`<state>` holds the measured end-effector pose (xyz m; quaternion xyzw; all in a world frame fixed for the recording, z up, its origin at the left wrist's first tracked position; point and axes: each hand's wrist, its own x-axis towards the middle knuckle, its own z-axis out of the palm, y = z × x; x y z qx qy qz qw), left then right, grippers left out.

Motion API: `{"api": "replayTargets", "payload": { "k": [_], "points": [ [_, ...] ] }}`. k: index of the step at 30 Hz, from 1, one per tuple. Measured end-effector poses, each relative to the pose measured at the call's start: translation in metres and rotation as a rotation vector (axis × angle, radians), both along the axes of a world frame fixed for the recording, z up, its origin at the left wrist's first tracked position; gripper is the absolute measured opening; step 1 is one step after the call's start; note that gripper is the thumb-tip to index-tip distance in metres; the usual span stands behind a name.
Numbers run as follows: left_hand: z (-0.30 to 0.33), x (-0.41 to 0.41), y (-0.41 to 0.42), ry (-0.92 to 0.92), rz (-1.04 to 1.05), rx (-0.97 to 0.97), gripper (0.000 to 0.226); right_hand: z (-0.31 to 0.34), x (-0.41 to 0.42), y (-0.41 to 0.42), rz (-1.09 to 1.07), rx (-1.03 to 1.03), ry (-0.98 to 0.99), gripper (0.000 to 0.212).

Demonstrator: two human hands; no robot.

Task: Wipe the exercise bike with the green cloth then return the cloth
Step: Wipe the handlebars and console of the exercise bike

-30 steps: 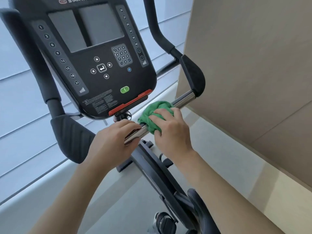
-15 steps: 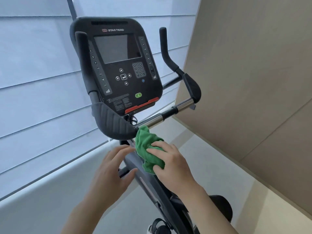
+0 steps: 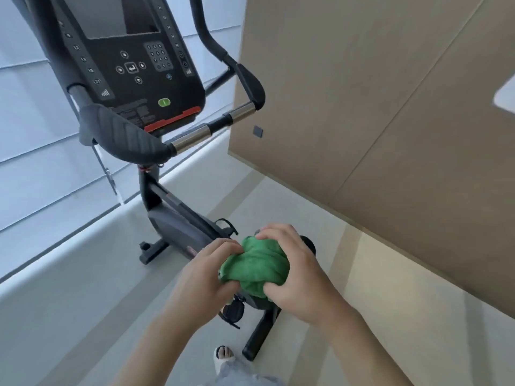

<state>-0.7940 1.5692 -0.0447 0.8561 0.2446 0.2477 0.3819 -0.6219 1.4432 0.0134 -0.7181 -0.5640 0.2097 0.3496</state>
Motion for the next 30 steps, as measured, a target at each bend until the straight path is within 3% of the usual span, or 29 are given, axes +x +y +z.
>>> {"api": "replayTargets", "payload": {
  "k": [13, 20, 24, 30],
  "points": [
    [0.011, 0.138, -0.086, -0.098, -0.383, 0.011, 0.046, -0.015, 0.097, -0.158, -0.398, -0.068, -0.078, 0.073],
    [-0.003, 0.254, -0.162, -0.12, -0.425, 0.095, 0.041, -0.027, 0.182, -0.262, -0.63, -0.07, -0.018, 0.066],
    [0.001, 0.321, -0.214, -0.064, -0.491, 0.053, 0.039, -0.028, 0.244, -0.313, -0.625, -0.045, 0.001, 0.06],
    [0.002, 0.396, -0.266, 0.032, -0.578, 0.036, 0.053, -0.033, 0.323, -0.357, -0.623, 0.006, 0.004, 0.055]
  ]
}}
